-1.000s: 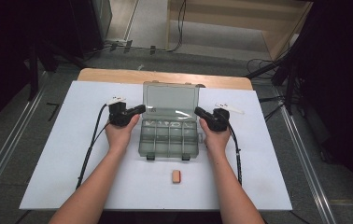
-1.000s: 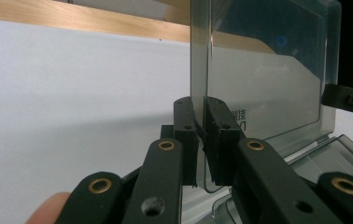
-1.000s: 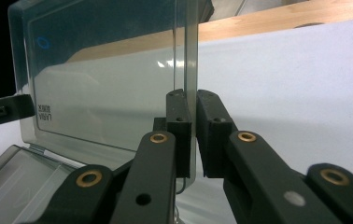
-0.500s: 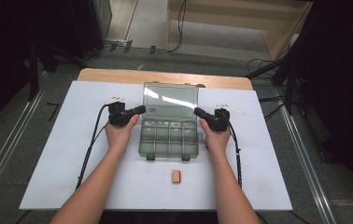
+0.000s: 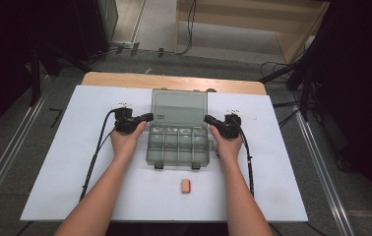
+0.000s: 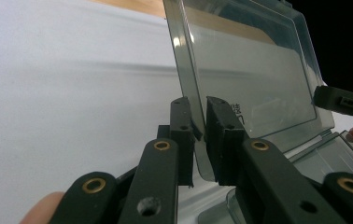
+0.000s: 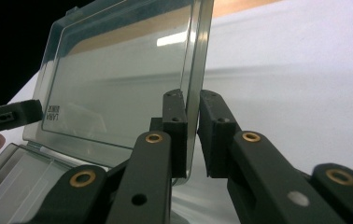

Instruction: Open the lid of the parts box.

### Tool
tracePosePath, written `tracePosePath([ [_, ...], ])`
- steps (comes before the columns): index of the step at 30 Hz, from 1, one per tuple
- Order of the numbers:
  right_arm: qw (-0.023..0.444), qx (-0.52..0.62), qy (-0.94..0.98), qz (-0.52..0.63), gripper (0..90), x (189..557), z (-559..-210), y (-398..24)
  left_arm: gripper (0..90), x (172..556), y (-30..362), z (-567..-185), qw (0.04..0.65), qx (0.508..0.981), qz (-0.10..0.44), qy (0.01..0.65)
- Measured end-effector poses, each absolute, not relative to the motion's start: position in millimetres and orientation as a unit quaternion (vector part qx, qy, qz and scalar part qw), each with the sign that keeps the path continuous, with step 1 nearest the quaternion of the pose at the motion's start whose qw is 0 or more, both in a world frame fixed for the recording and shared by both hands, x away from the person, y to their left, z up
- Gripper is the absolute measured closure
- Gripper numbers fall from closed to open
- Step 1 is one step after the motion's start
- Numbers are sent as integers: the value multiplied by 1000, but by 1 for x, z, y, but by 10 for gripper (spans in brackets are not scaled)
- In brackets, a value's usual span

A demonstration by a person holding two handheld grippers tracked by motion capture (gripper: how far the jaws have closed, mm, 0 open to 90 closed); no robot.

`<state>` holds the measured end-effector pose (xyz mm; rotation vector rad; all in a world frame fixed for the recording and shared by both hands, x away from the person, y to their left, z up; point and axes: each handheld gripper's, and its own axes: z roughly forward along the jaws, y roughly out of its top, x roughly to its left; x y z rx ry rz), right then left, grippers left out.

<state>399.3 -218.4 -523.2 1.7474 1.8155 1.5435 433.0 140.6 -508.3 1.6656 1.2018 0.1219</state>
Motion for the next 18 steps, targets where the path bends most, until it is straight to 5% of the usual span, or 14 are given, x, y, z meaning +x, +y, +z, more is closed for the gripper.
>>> tracePosePath([
  [18, 91, 603, 620, 494, 785, 404, -524, -215, 808, 434, 141, -510, 504, 694, 44, 512],
])
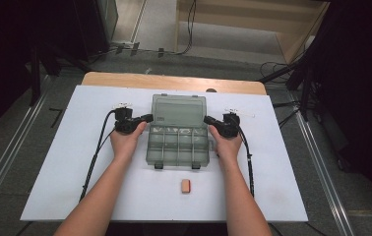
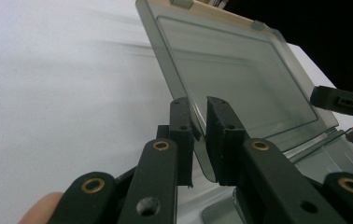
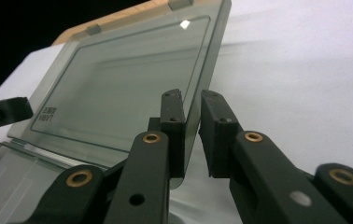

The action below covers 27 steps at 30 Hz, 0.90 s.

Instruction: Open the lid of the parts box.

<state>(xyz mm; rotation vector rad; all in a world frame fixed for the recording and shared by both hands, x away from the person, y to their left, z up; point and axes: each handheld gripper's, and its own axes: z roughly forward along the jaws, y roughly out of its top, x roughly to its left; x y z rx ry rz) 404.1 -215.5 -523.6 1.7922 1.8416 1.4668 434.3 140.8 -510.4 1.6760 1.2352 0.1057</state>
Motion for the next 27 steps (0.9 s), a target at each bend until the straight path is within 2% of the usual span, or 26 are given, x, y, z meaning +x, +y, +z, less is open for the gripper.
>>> tracePosePath([
  [6, 107, 608, 629, 473, 784, 404, -523, -211, 850, 435, 143, -511, 506, 689, 39, 518],
  [8, 103, 610, 624, 477, 738, 405, -523, -213, 831, 434, 143, -510, 502, 694, 48, 514],
  [14, 120, 600, 604, 510, 508, 397, -519, -220, 664, 428, 144, -503, 512, 700, 69, 493],
  [17, 128, 579, 612, 524, 413, 391, -515, -221, 506, 424, 142, -500, 508, 708, 81, 484],
  [20, 130, 560, 626, 526, 325, 386, -511, -220, 391, 417, 142, -496, 515, 714, 91, 466],
  [23, 139, 553, 644, 511, 152, 381, -509, -218, 278, 408, 144, -493, 525, 717, 92, 450],
  [26, 145, 548, 658, 495, 99, 374, -508, -217, 140, 401, 148, -491, 526, 725, 98, 434],
  [27, 144, 545, 660, 497, 91, 371, -508, -217, 129, 398, 149, -490, 527, 727, 98, 430],
])
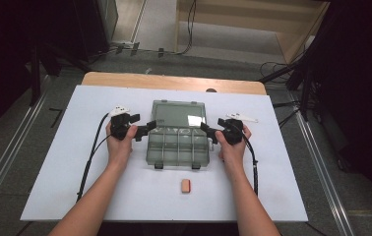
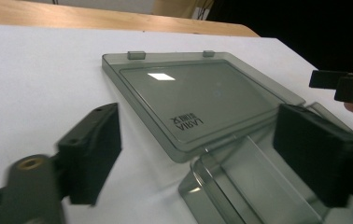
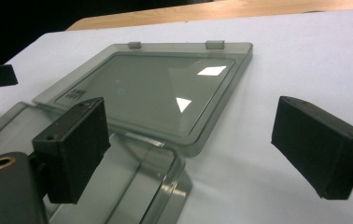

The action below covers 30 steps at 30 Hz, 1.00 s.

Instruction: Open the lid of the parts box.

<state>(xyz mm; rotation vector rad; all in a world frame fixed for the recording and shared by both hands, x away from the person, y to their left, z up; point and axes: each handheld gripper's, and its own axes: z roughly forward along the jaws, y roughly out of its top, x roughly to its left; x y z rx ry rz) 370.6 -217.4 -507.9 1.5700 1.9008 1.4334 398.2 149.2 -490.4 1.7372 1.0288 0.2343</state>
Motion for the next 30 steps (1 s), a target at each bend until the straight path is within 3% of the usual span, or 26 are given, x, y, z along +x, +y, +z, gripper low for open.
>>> tracePosePath([
  [2, 143, 536, 665, 499, 0, 364, -506, -218, 99, 393, 152, -489, 527, 729, 107, 425],
  [4, 150, 526, 667, 506, 0, 356, -504, -218, 26, 387, 155, -488, 532, 729, 107, 417],
  [9, 168, 522, 662, 510, 0, 339, -499, -218, 0, 376, 157, -483, 534, 738, 106, 398],
  [30, 179, 472, 684, 527, 0, 287, -481, -212, 0, 323, 194, -475, 548, 739, 139, 365],
])
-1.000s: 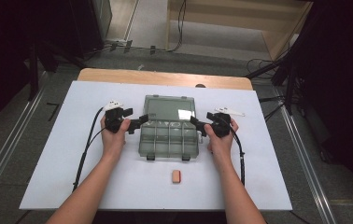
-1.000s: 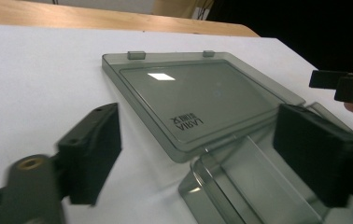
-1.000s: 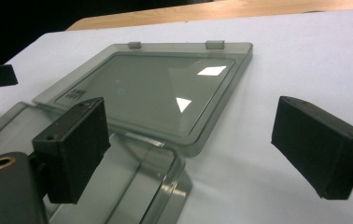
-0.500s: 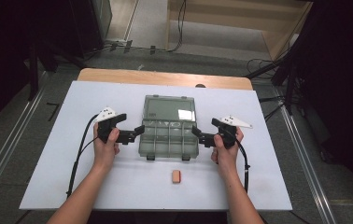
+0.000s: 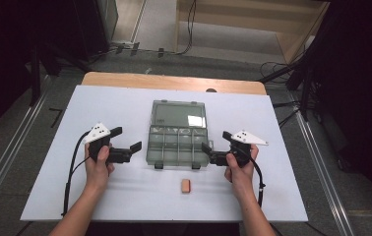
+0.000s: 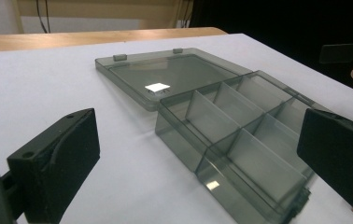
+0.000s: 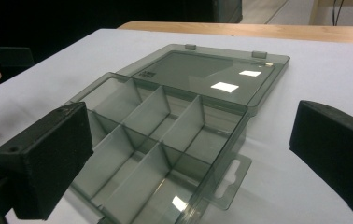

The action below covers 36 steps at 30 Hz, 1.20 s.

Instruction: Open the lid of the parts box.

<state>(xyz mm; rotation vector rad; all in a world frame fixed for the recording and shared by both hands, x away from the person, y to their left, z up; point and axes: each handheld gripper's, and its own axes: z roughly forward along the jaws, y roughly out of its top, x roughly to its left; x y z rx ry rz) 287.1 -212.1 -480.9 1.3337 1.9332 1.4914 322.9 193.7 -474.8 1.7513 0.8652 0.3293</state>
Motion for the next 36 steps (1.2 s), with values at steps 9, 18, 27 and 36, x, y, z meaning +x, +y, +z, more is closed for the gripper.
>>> tracePosePath([
  [9, 174, 459, 691, 531, 0, 270, -482, -210, 0, 302, 207, -476, 538, 749, 153, 356],
  [18, 175, 452, 698, 527, 0, 254, -487, -209, 0, 279, 223, -476, 539, 749, 166, 346],
  [27, 169, 446, 706, 524, 0, 241, -489, -210, 0, 264, 239, -479, 540, 745, 171, 352],
  [36, 163, 436, 716, 520, 0, 235, -490, -213, 0, 252, 257, -480, 542, 741, 179, 353],
])
